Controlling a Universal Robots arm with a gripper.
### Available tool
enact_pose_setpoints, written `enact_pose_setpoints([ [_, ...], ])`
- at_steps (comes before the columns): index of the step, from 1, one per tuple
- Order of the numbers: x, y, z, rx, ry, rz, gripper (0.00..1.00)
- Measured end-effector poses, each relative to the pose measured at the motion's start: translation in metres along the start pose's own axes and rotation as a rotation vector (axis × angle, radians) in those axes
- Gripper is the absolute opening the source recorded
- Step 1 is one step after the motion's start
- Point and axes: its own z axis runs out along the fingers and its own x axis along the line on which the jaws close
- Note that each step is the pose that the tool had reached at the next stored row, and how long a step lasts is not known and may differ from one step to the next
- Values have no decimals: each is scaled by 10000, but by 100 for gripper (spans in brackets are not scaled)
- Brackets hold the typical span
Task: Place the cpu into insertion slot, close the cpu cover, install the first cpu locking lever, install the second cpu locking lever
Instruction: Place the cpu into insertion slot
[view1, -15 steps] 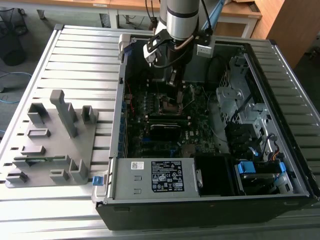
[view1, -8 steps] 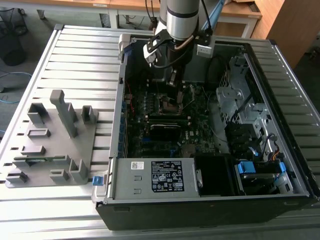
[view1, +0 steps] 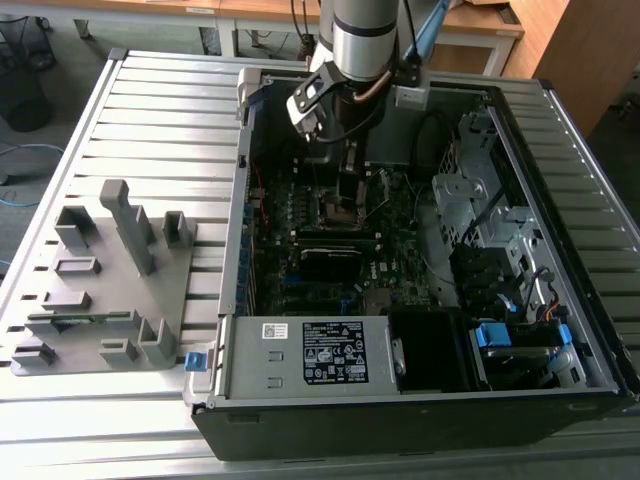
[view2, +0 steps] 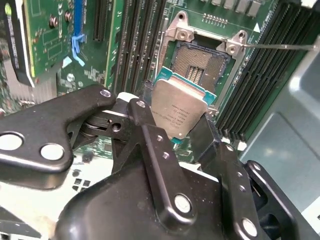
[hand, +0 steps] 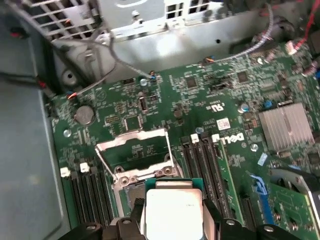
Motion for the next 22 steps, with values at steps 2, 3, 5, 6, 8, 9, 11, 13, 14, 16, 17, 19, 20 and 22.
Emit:
enact_pose_setpoints([
  [2, 0, 0, 1, -4, 23, -254, 54],
  [3, 0, 0, 1, -4, 23, -258, 54],
  [5, 0, 0, 0, -4, 23, -262, 54],
  [6, 0, 0, 0, -4, 23, -264, 54],
  [8, 0, 0, 0, -4, 25, -284, 54],
  [9, 0, 0, 0, -5, 32, -378, 54],
  [11, 0, 0, 0, -11, 64, -730, 54],
  [13, 0, 0, 1, -16, 98, -1104, 54],
  [14, 0, 0, 1, -18, 114, -1284, 54],
  [16, 0, 0, 1, -24, 145, -1642, 54],
  [17, 0, 0, 1, -26, 161, -1821, 54],
  [19, 0, 0, 2, -31, 191, -2157, 54],
  [20, 1, 0, 2, -32, 195, -2199, 54],
  [22, 0, 0, 2, -32, 196, -2202, 54],
])
